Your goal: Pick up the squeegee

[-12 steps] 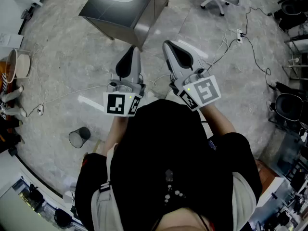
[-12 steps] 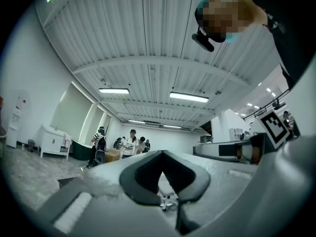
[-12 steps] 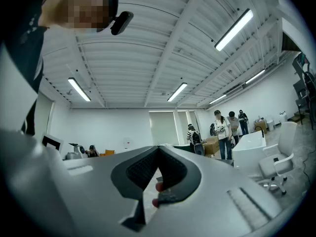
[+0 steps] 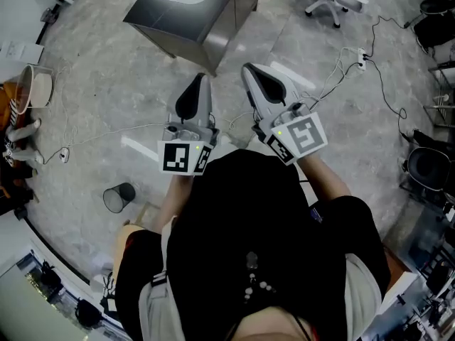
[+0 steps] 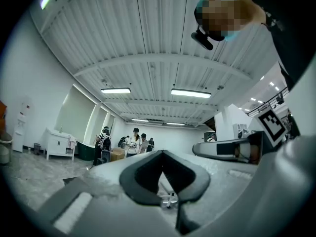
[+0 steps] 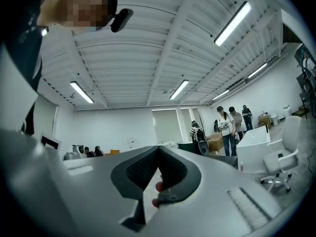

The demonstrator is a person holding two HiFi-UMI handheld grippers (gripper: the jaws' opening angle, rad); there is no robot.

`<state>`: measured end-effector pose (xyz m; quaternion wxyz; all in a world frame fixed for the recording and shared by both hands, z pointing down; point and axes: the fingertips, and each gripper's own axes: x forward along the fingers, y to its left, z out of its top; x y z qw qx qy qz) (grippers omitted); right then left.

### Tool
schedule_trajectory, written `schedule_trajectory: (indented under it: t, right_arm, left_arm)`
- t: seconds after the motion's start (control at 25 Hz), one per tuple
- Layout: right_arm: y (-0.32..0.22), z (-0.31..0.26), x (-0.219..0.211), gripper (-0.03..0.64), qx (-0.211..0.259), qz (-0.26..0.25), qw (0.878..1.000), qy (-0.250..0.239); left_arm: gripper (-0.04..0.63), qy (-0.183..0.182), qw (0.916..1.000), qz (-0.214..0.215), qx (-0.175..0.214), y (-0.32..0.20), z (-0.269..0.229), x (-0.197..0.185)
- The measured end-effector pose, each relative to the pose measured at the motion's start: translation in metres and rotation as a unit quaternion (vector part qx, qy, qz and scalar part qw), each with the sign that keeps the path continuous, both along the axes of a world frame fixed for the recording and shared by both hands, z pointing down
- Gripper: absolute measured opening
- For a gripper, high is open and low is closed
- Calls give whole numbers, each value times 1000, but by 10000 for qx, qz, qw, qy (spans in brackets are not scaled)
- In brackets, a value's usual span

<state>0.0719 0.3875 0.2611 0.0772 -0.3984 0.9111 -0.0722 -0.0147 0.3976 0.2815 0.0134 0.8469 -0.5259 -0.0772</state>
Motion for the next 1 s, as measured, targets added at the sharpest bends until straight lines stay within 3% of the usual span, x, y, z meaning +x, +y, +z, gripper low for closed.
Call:
schedule_trajectory:
  t: [1.0]
  right_arm:
    - [-15, 14, 52, 3, -27, -422, 9989, 185]
  left_arm:
    - [2, 10, 9987, -517, -5, -8, 16, 53]
